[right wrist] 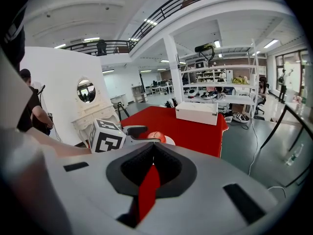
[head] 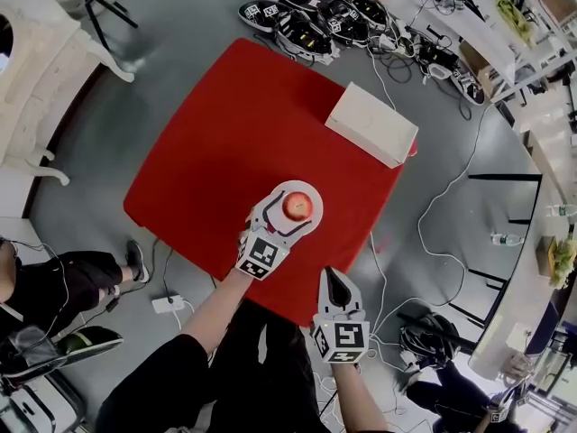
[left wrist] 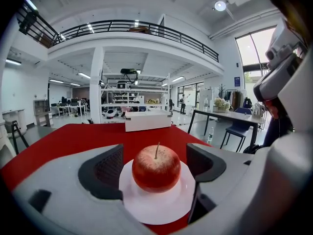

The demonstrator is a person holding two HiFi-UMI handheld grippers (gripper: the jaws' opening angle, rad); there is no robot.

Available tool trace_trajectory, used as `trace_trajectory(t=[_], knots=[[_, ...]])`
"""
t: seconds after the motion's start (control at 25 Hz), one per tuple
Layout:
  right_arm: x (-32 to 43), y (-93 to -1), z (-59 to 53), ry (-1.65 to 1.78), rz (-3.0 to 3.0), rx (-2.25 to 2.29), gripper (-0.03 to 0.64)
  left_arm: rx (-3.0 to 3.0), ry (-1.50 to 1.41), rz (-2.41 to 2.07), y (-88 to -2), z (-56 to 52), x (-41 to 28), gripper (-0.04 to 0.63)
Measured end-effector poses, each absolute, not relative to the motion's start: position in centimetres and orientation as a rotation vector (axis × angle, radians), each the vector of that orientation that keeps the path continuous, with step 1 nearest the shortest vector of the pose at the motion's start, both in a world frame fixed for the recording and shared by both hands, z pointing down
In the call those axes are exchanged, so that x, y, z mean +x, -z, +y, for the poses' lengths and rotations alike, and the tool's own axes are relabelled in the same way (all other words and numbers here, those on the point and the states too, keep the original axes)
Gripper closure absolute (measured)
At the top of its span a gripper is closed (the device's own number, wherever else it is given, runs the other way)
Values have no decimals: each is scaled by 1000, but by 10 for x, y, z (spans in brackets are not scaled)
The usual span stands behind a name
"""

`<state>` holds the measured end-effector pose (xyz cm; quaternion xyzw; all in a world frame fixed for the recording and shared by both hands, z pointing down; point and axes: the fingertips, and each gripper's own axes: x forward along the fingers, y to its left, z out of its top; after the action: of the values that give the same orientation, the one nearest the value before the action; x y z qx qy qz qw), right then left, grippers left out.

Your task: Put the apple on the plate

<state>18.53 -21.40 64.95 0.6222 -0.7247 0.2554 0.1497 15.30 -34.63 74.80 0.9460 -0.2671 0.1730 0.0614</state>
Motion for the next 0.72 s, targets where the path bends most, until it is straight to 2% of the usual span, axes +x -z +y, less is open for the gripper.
trace_trajectory(t=[0.2, 0.24, 0.36, 0.4, 0.44, 0.72], knots=[[174, -631, -217, -698, -2119, 1771, 606, 2885, -395, -778, -694, -339, 138, 228], [173, -625, -217, -692, -2131, 1765, 606, 2896, -369, -765, -680, -334, 134, 275], [169, -600, -218, -666, -2170, 1763, 606, 2982, -332, -750, -632, -315, 119, 499], [167, -591, -220, -657, -2186, 1767, 606, 3012, -348, -769, -619, -310, 113, 525], [164, -582, -221, -648, -2203, 1770, 606, 3029, -373, -795, -608, -307, 106, 581], [155, -536, -226, -537, -2278, 1831, 606, 2952, -411, -912, -546, -282, 65, 589]])
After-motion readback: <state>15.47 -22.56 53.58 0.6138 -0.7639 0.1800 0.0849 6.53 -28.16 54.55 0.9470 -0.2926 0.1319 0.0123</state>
